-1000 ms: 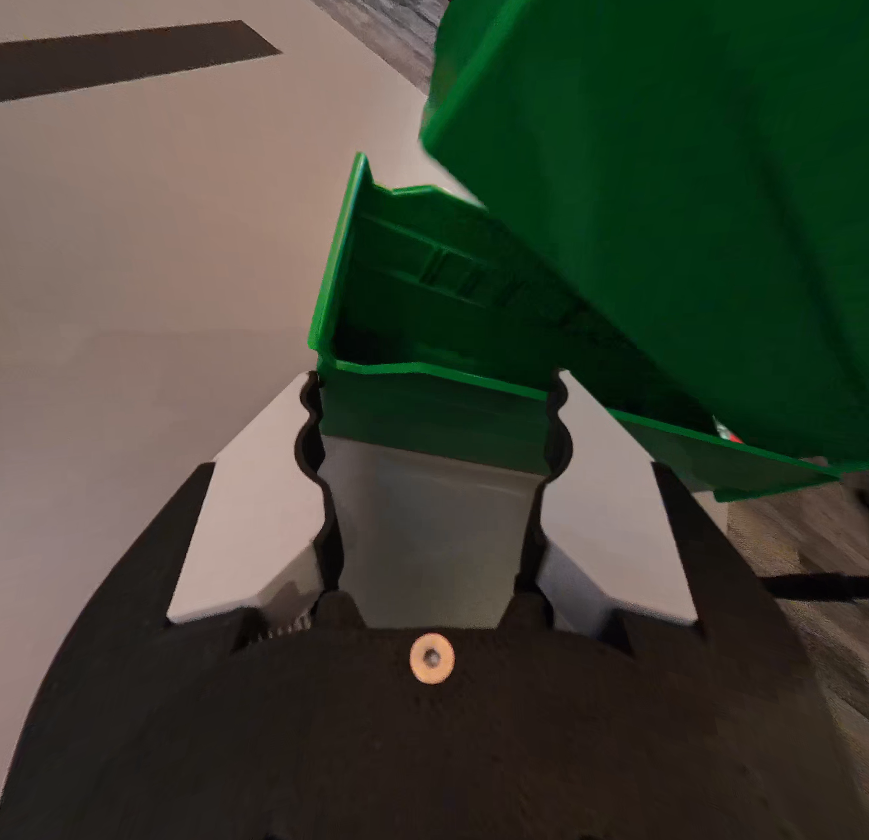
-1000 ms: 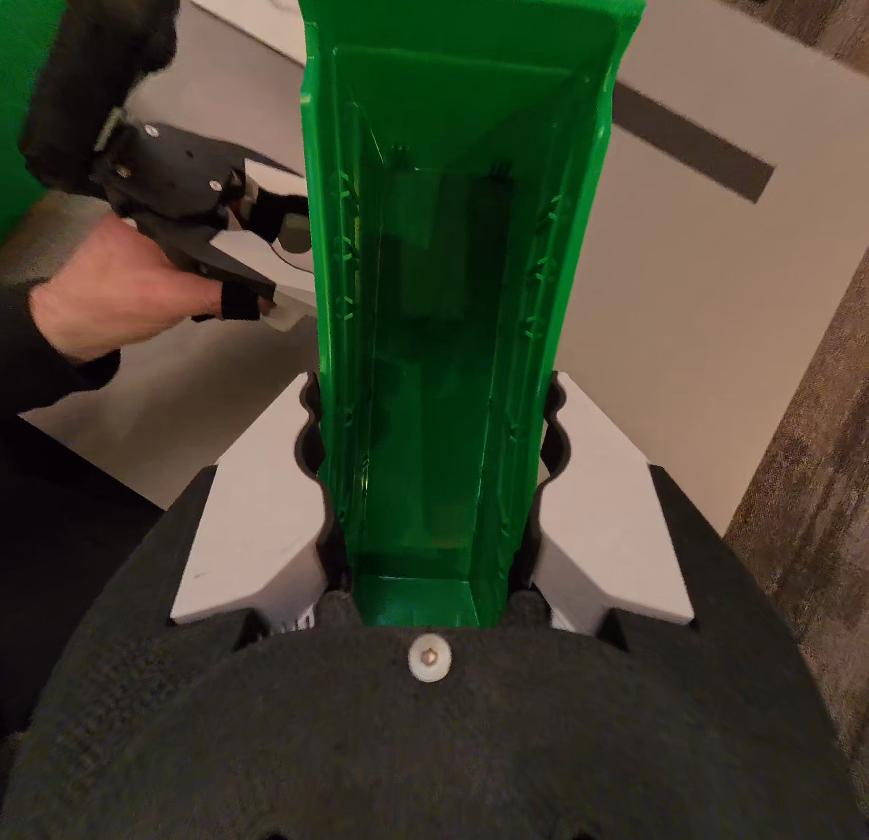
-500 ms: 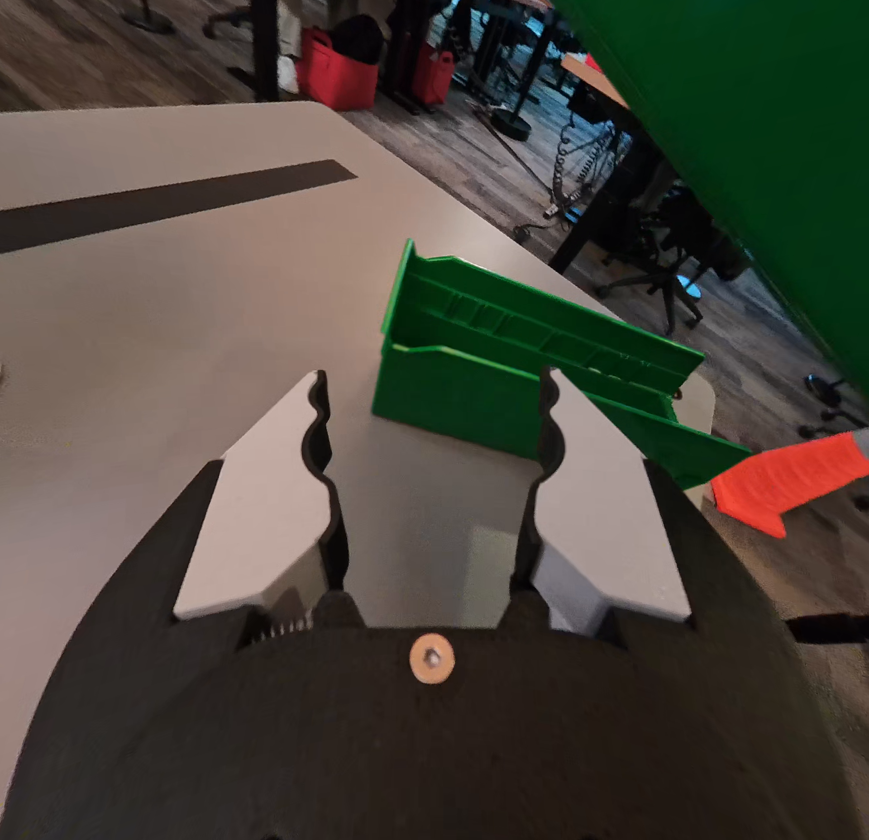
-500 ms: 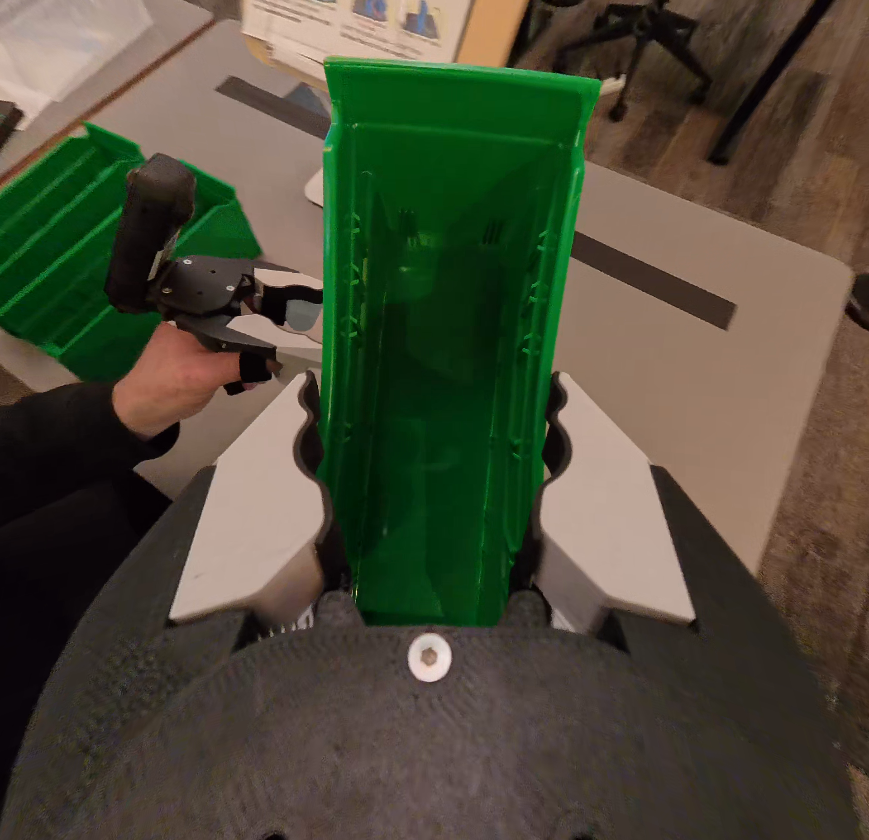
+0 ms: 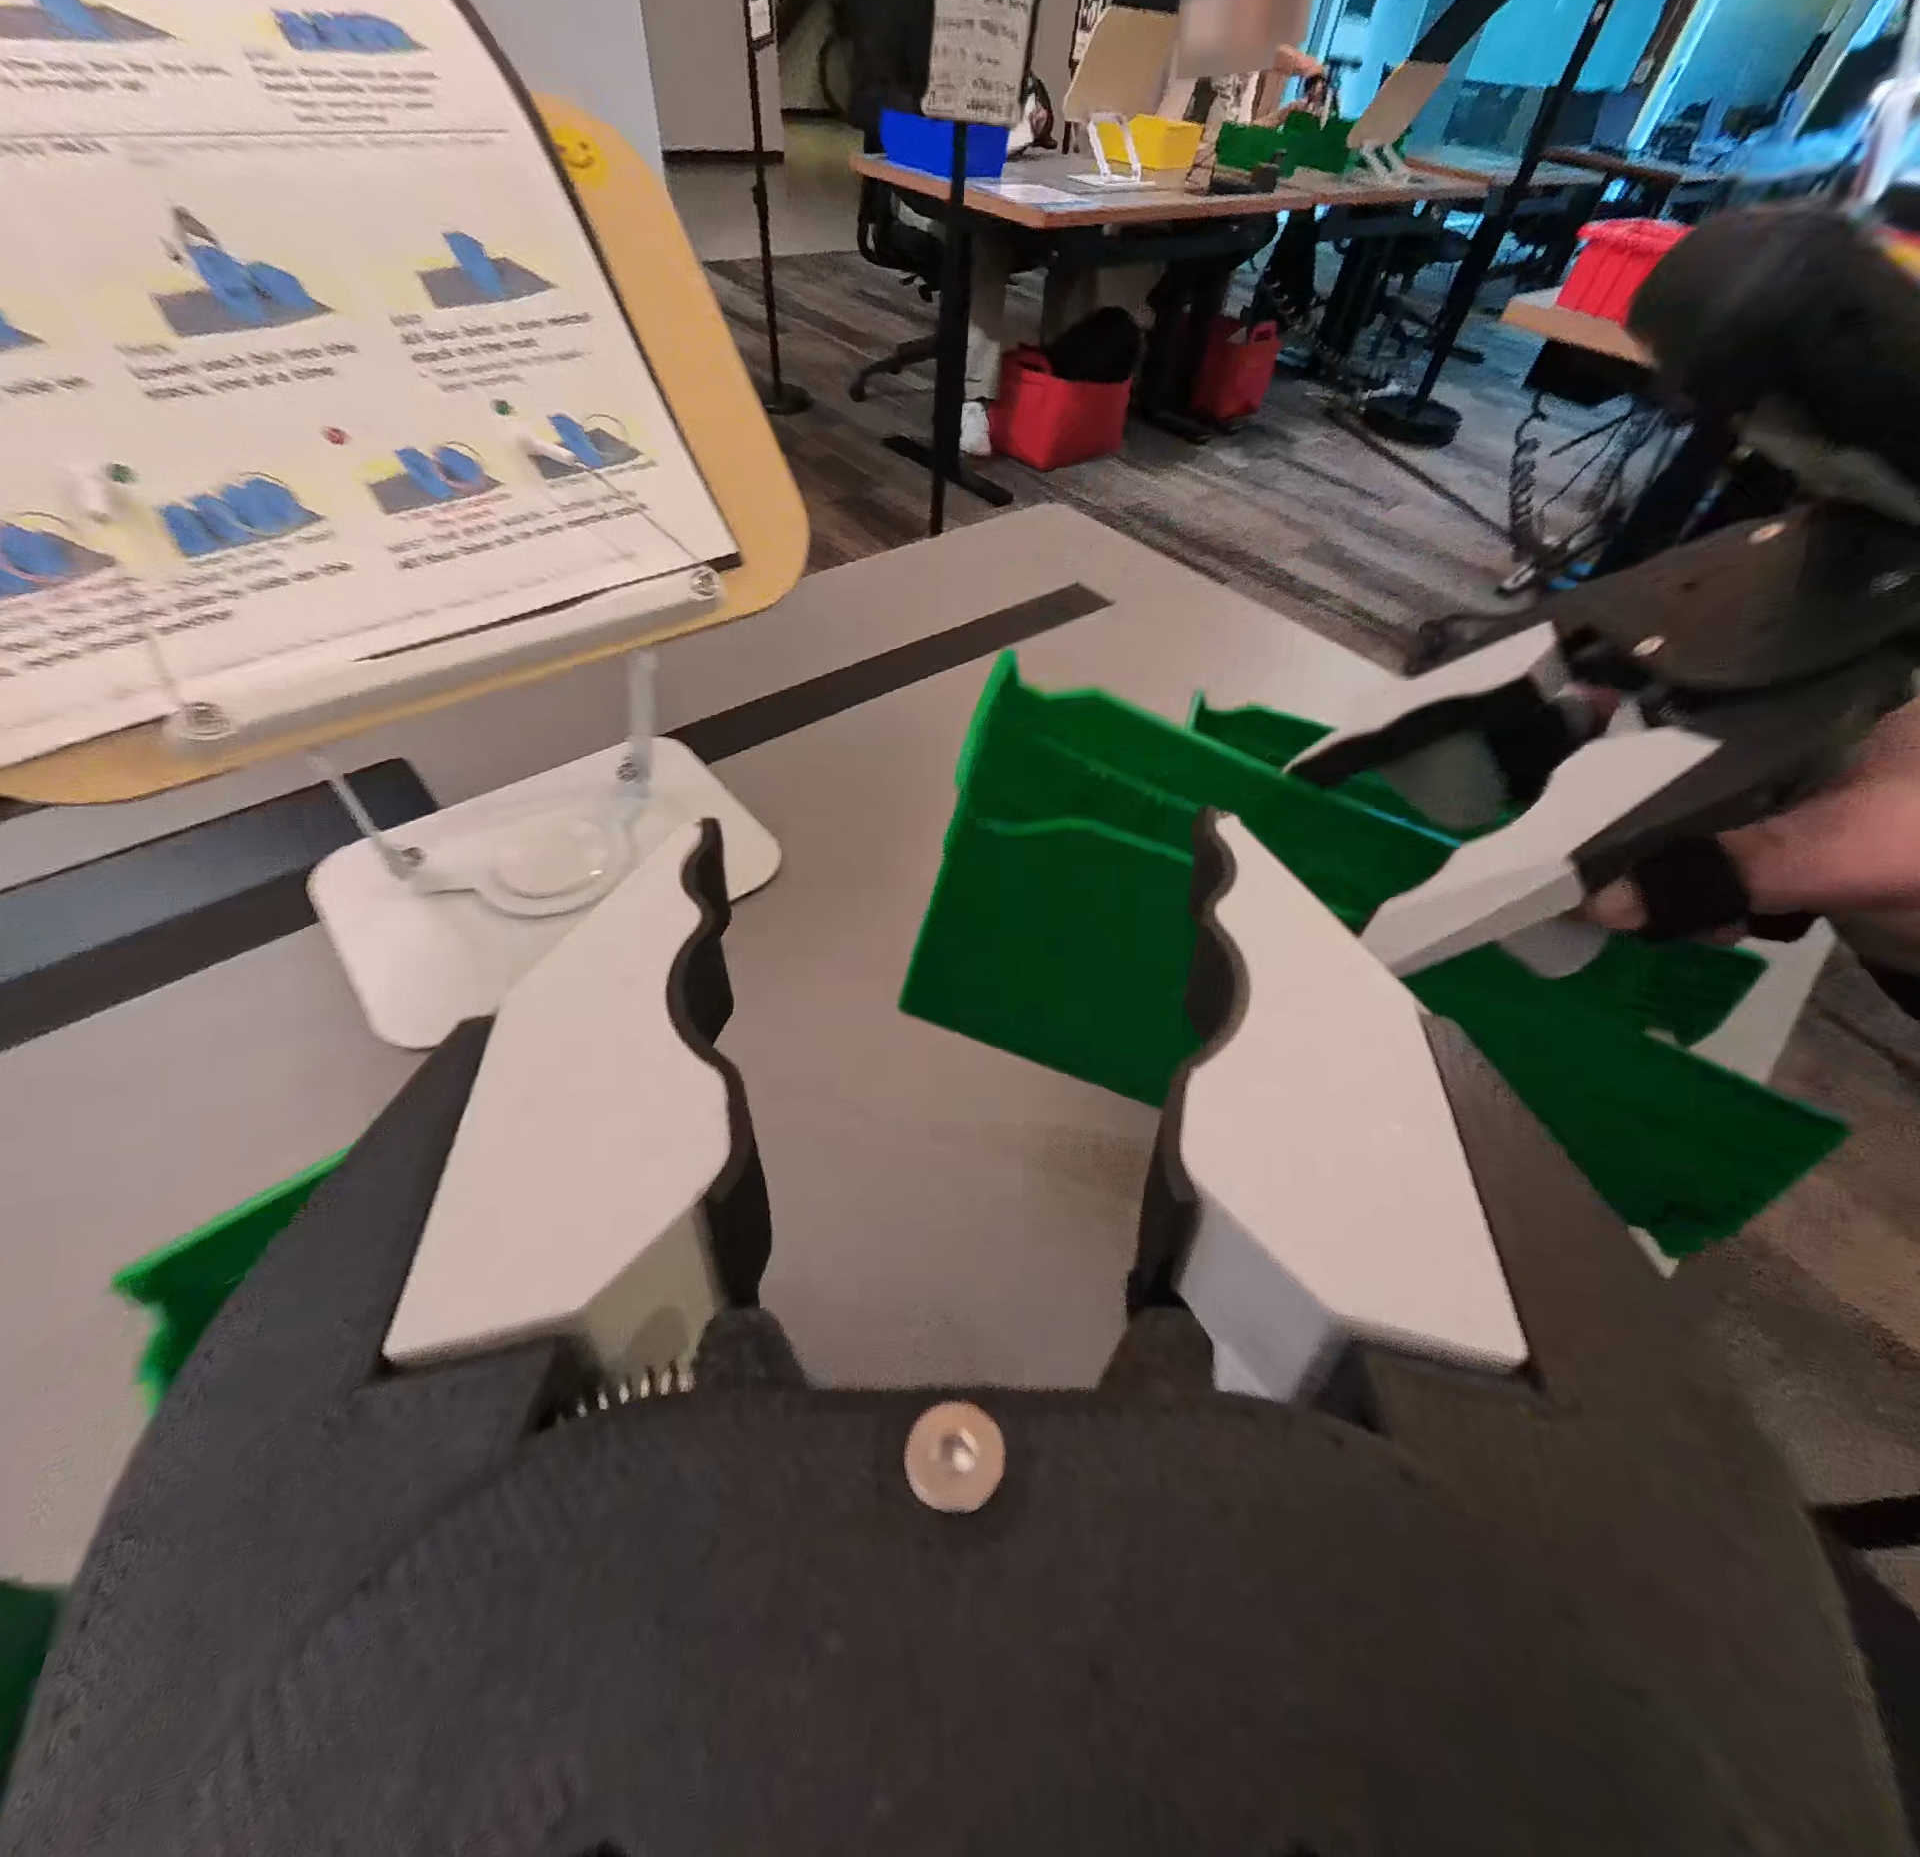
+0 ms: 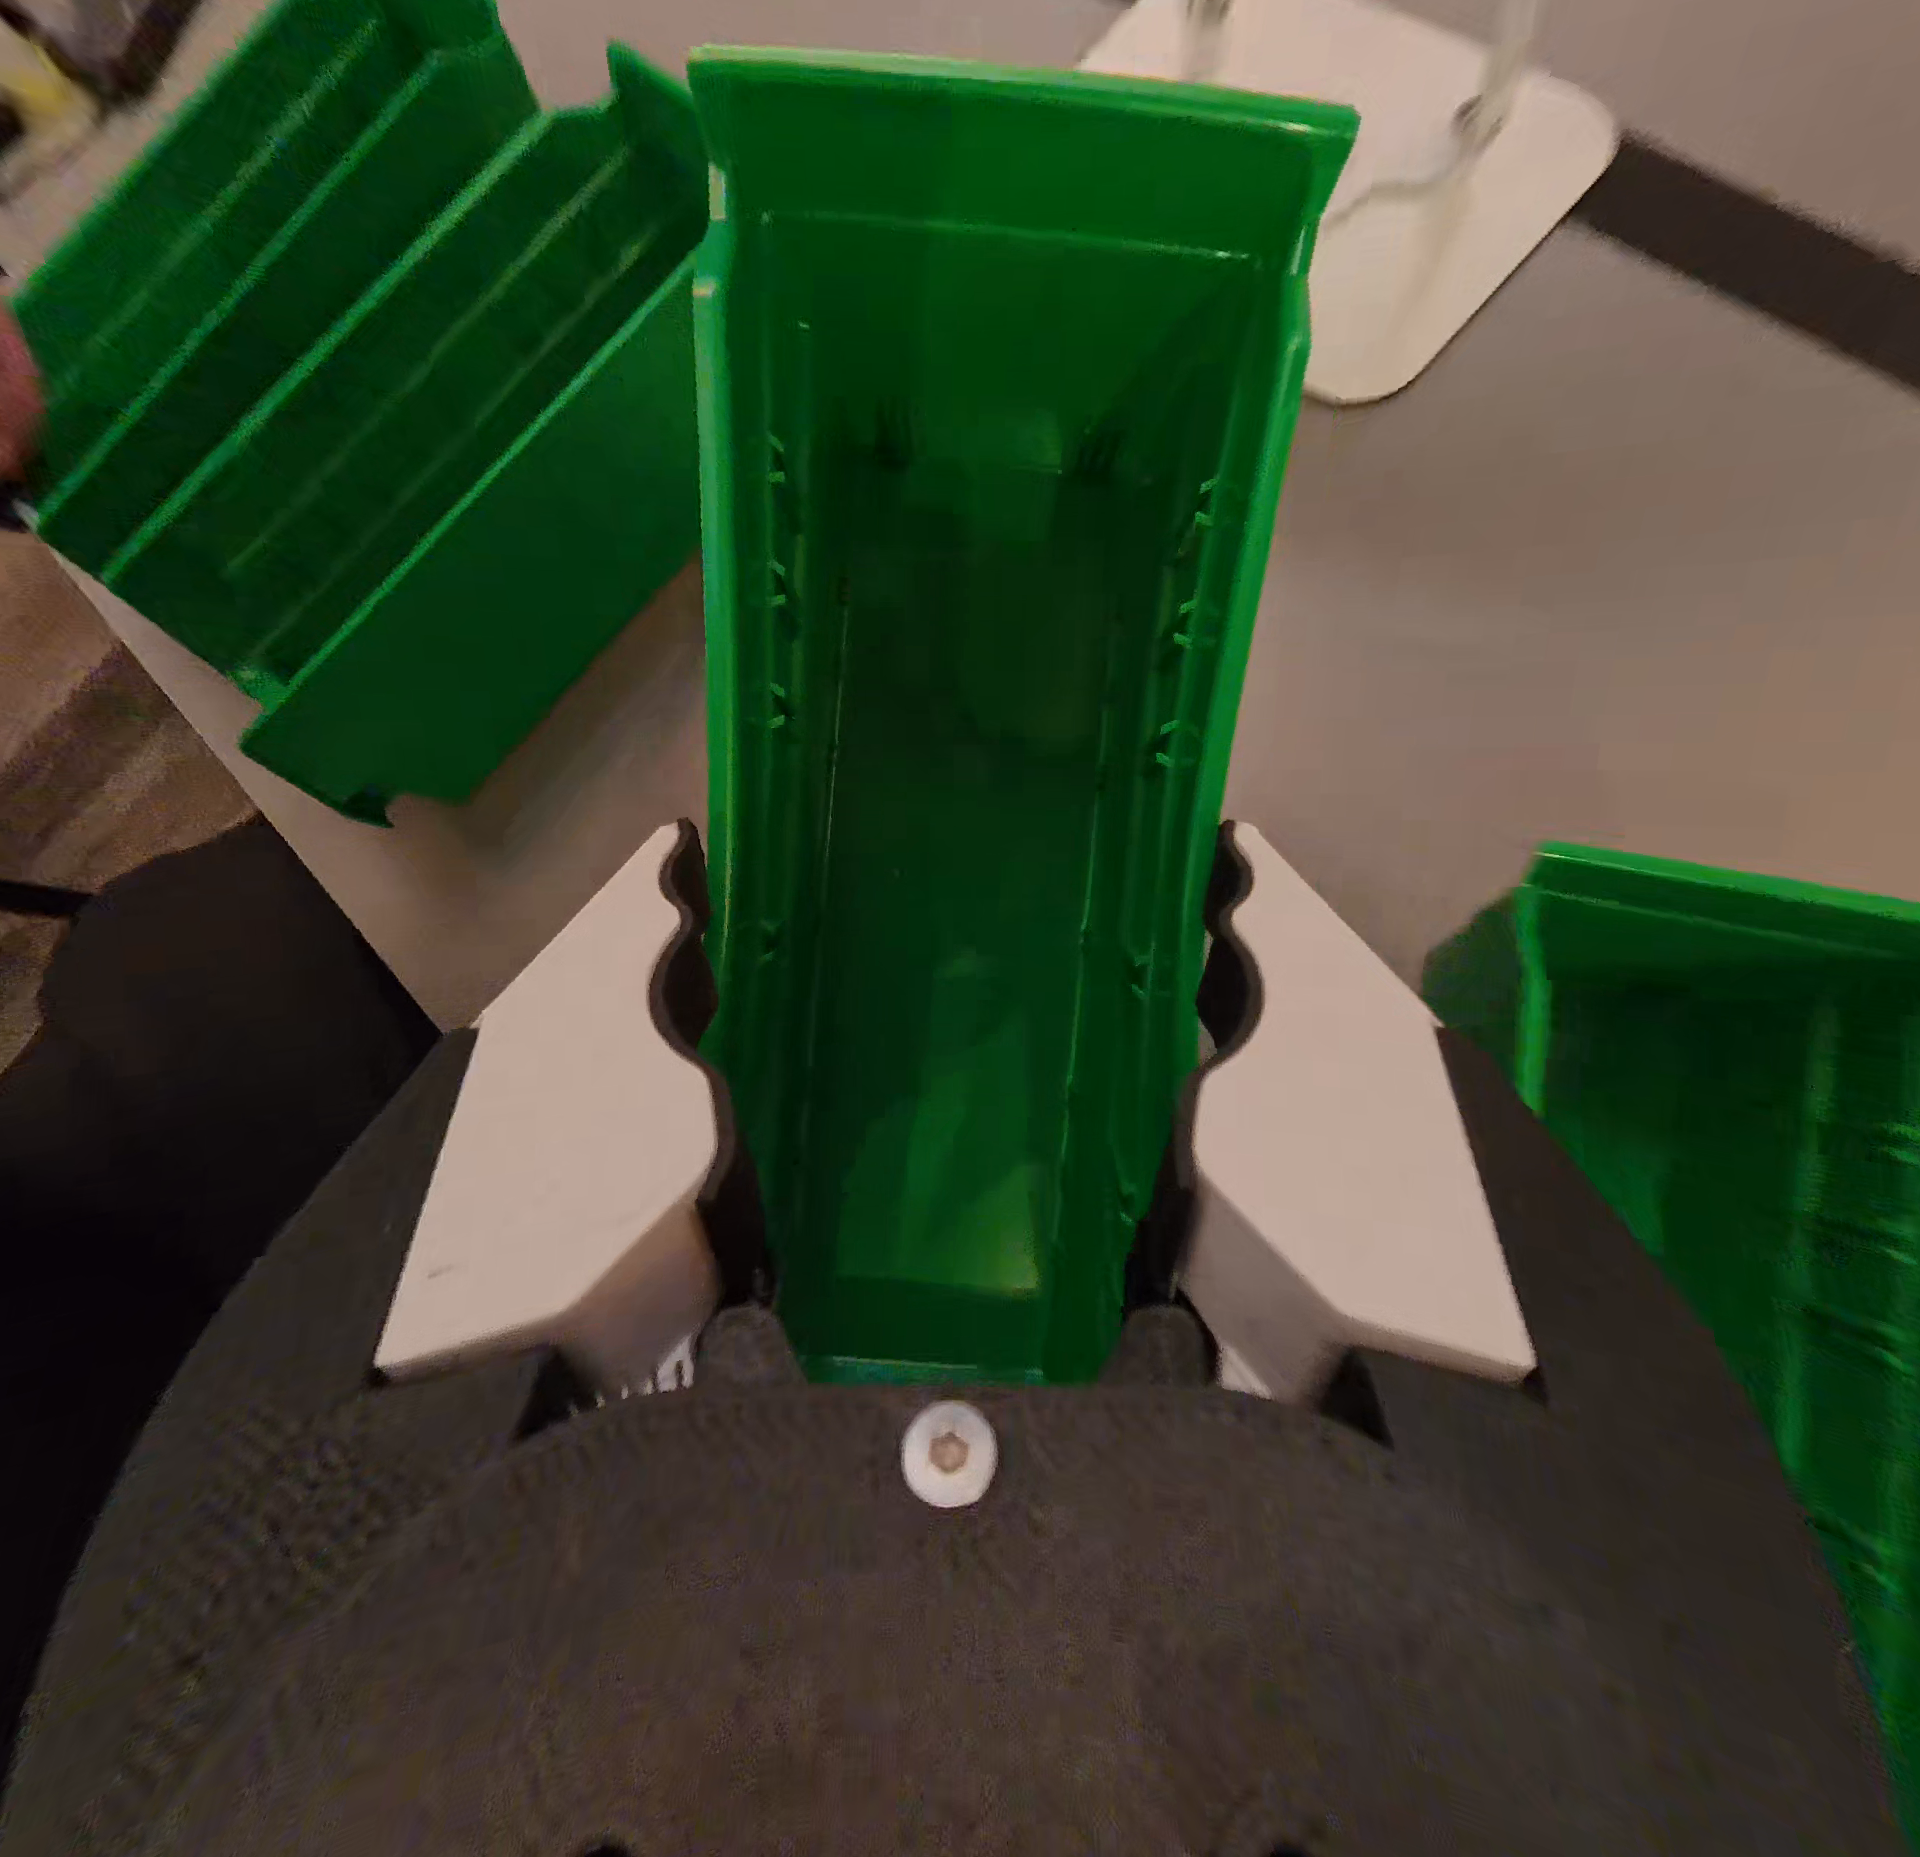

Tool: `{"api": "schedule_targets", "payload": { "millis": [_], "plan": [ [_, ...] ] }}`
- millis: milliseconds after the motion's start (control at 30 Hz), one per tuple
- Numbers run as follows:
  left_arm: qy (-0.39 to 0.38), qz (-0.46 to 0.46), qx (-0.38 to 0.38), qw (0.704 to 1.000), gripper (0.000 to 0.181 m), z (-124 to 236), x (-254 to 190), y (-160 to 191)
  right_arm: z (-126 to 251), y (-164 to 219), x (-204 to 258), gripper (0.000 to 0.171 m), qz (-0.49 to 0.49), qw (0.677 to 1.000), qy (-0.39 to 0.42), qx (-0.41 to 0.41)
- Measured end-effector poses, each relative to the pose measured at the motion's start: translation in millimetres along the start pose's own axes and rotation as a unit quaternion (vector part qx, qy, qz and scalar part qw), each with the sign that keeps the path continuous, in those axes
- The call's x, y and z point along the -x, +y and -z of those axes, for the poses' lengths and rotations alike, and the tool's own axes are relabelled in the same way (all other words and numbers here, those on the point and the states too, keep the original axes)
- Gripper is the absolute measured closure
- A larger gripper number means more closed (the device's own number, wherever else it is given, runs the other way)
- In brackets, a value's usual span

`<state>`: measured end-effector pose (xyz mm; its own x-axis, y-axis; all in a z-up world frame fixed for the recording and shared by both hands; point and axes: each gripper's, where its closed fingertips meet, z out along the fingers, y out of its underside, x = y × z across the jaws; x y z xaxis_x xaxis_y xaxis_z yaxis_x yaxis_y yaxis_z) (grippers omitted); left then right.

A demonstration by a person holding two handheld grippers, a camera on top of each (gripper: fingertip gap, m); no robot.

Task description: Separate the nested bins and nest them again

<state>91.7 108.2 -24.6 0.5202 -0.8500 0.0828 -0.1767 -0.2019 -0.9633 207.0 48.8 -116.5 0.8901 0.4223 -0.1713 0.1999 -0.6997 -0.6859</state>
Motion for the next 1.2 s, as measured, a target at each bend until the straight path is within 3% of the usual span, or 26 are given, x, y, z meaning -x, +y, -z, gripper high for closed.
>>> {"api": "schedule_targets", "payload": {
  "millis": [167,400,533,633,700,833,967,1033,1133,1200],
  "plan": [
    [-0.028,-0.040,0.046,0.998,0.093,35,35,15,-56,22,17,0.072,0.014,0.998,0.010,0.052],
    [-0.048,0.005,0.035,0.998,0.094,73,71,44,-97,44,27,0.052,0.050,0.990,0.031,0.127],
    [-0.056,0.004,0.028,0.998,0.094,84,84,42,-83,52,35,0.046,0.089,0.984,0.020,0.151],
    [-0.047,0.009,0.015,0.999,0.095,90,86,37,-64,82,35,0.042,0.100,0.974,0.002,0.204],
    [-0.038,0.021,0.017,0.999,0.094,89,87,41,-53,105,28,0.045,0.084,0.968,0.004,0.238],
    [-0.029,0.027,0.014,0.999,0.094,90,88,40,-42,120,33,0.044,0.023,0.972,0.020,0.233],
    [-0.025,0.031,0.012,0.999,0.094,93,88,38,-38,124,65,0.018,-0.022,0.980,0.002,0.196],
    [-0.026,0.032,0.012,0.999,0.094,94,89,38,-29,125,79,0.020,-0.018,0.984,-0.029,0.173],
    [-0.025,0.035,0.006,0.999,0.095,96,90,34,-13,137,79,0.040,0.000,0.984,-0.042,0.174],
    [-0.020,0.040,0.005,0.999,0.095,95,88,34,-13,145,77,0.070,0.000,0.982,-0.049,0.182]
  ]
}}
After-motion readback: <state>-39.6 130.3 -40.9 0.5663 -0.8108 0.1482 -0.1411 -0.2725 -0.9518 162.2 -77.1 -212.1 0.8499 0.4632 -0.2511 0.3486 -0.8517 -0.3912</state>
